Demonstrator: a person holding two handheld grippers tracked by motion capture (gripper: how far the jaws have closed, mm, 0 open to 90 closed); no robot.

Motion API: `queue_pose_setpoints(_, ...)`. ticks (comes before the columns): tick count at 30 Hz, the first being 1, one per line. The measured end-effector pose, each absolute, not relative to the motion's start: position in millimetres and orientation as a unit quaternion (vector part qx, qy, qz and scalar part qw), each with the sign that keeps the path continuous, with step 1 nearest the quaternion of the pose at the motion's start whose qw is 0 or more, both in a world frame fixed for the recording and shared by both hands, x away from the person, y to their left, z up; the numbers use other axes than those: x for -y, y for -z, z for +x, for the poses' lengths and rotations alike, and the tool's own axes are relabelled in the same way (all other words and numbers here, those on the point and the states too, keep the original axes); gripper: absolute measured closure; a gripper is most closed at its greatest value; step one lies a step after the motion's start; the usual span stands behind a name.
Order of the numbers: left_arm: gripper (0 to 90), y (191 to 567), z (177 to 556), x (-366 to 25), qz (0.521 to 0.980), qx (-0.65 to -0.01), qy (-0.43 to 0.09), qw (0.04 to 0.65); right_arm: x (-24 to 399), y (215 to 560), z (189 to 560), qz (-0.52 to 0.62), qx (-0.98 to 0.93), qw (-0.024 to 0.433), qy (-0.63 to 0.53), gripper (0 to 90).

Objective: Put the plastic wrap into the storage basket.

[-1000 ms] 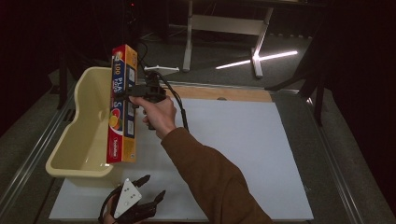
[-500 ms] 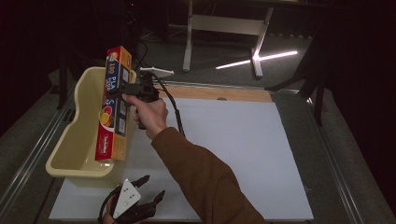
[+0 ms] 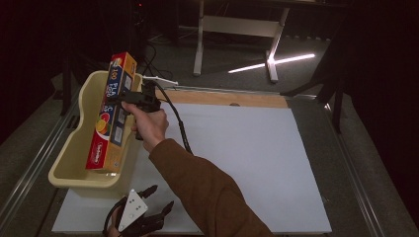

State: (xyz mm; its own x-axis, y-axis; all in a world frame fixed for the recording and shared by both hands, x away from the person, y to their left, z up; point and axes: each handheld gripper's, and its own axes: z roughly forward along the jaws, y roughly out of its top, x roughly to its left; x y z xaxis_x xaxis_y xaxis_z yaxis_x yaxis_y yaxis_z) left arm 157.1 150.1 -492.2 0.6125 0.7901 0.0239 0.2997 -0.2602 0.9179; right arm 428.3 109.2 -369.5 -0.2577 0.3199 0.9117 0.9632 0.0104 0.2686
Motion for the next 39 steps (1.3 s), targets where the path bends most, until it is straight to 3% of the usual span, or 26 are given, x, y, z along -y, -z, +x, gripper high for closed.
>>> queue_pose_setpoints(31, 31.2, 489.7, 155.1, -157.3, 0.741, -0.371, -0.257, 0.497, -132.1, 410.2, 427.6, -0.546, 0.623, 0.338, 0.448, 38.7)
queue_pose_setpoints(39, 31.2, 489.5, 155.2, -157.9, 0.739, -0.373, -0.257, 0.498, -134.6, 414.8, 428.4, -0.561, 0.642, 0.313, 0.419, 38.4)
